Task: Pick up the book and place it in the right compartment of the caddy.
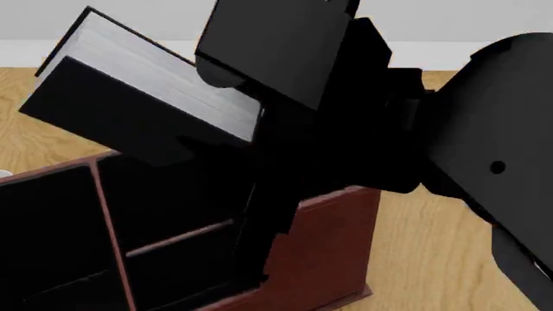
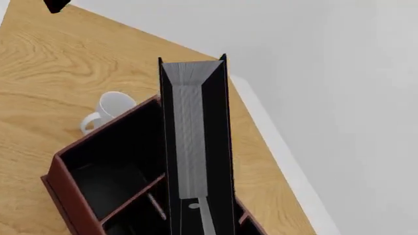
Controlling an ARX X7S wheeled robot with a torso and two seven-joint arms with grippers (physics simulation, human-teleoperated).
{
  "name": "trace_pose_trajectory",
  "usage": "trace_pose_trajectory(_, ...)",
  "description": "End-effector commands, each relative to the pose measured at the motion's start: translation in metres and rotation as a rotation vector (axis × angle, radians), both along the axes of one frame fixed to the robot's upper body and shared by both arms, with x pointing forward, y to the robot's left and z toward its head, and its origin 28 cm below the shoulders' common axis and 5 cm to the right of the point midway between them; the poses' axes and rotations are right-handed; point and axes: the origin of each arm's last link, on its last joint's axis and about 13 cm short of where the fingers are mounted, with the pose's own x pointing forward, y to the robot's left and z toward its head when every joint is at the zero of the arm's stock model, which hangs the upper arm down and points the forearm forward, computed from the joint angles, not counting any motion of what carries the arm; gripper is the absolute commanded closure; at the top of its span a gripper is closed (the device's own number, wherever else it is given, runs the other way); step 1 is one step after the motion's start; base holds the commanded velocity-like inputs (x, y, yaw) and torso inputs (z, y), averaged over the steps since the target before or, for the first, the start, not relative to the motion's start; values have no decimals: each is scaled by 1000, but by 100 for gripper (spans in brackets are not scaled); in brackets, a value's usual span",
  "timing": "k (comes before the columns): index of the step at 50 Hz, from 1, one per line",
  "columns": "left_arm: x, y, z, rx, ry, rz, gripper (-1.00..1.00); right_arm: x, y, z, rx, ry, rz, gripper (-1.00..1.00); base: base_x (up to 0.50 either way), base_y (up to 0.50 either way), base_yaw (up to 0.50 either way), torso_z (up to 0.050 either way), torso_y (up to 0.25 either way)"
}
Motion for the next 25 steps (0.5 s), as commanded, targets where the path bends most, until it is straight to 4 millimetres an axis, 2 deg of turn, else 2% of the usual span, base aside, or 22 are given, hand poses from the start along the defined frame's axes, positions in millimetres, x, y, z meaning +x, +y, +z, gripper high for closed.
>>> trace_pose_trajectory(1, 0, 0, -2, -6, 0, -2, -100, 18, 2, 32, 71, -169, -214, 100, 0, 0, 0, 0, 0)
trace_pose_trajectory(3, 0, 0, -2, -8, 0, -1, -100, 21, 3, 35, 93, -151, -248, 100, 0, 0, 0, 0, 0)
trace_pose_trajectory(4, -1, 1, -2, -8, 1, 0, -100, 24, 3, 36, 70, -180, -318, 100, 0, 0, 0, 0, 0)
trace_pose_trajectory(12, -2, 1, -2, -8, -2, 3, -100, 40, 9, 53, 5, 28, -522, 100, 0, 0, 0, 0, 1)
trace_pose_trajectory(19, -1, 1, -2, -10, 0, 2, -100, 58, 19, 71, -41, 90, -569, 100, 0, 0, 0, 0, 1)
trace_pose_trajectory(25, 0, 0, -2, -12, 2, -4, -100, 75, 23, 66, -169, 98, -614, 100, 0, 0, 0, 0, 0)
